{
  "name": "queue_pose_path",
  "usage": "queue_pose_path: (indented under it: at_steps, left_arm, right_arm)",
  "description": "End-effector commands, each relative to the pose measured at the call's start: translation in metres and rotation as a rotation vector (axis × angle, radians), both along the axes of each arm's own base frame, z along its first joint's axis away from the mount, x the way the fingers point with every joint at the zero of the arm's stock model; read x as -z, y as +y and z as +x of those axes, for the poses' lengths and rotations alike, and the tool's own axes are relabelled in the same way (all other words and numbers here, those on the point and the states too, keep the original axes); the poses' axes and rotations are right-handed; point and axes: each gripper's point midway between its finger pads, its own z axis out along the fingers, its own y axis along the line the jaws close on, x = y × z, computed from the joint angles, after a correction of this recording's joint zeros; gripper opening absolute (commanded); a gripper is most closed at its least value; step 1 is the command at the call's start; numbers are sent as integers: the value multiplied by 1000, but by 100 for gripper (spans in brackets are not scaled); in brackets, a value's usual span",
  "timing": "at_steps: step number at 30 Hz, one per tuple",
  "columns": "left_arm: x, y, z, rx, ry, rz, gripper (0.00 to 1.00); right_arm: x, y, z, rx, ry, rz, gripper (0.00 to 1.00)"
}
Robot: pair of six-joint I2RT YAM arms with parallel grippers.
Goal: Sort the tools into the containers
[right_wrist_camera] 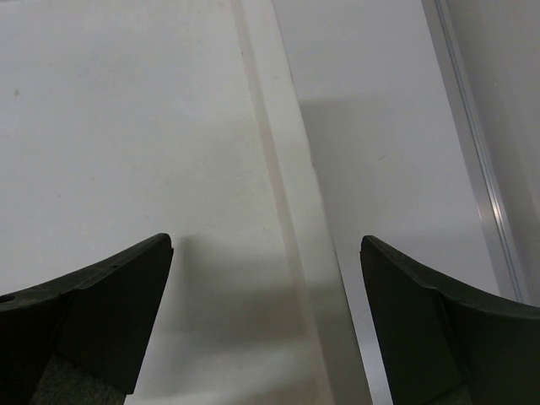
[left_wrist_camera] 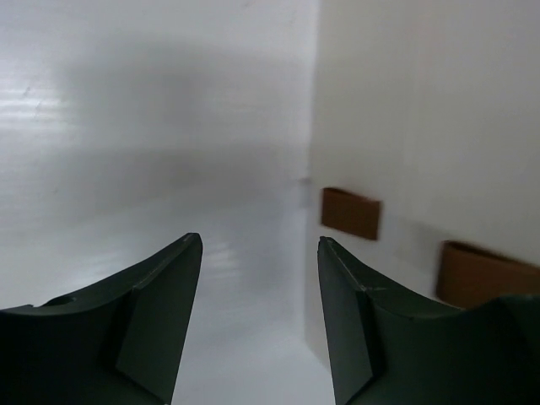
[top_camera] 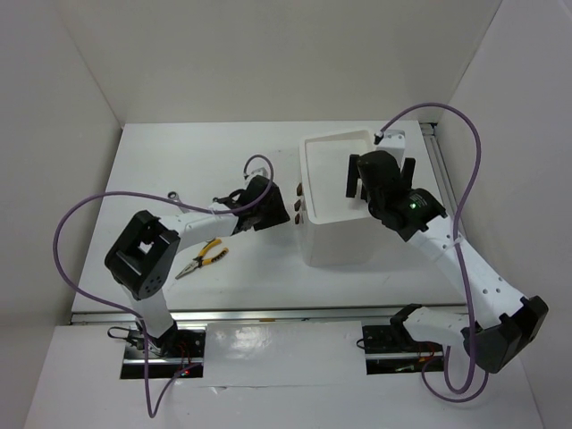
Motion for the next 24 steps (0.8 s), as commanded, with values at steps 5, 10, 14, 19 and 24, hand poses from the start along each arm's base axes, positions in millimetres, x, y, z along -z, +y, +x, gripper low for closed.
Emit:
queue_pose_path:
  at_steps: [5,10,14,19,24]
  left_arm:
    - [10,41,-21,-105,74,1,69]
    - [6,55,-25,-94,56,-3,69]
    - [1,60,-25,-70,42,-11,69]
    - [-1,61,-27,-49,32,-22,69]
    - [0,62,-28,-44,37,-35,69]
  right_arm:
    - [-29,-11,16,33,-37,-56,84]
    - [-16,-21,26,49,-11,-68,71]
    - [-13,-22,30,46,-4,-54,58]
    - [-6,-27,32,56,16,-57,43]
    - [-7,-27,34,57,10,-48,32]
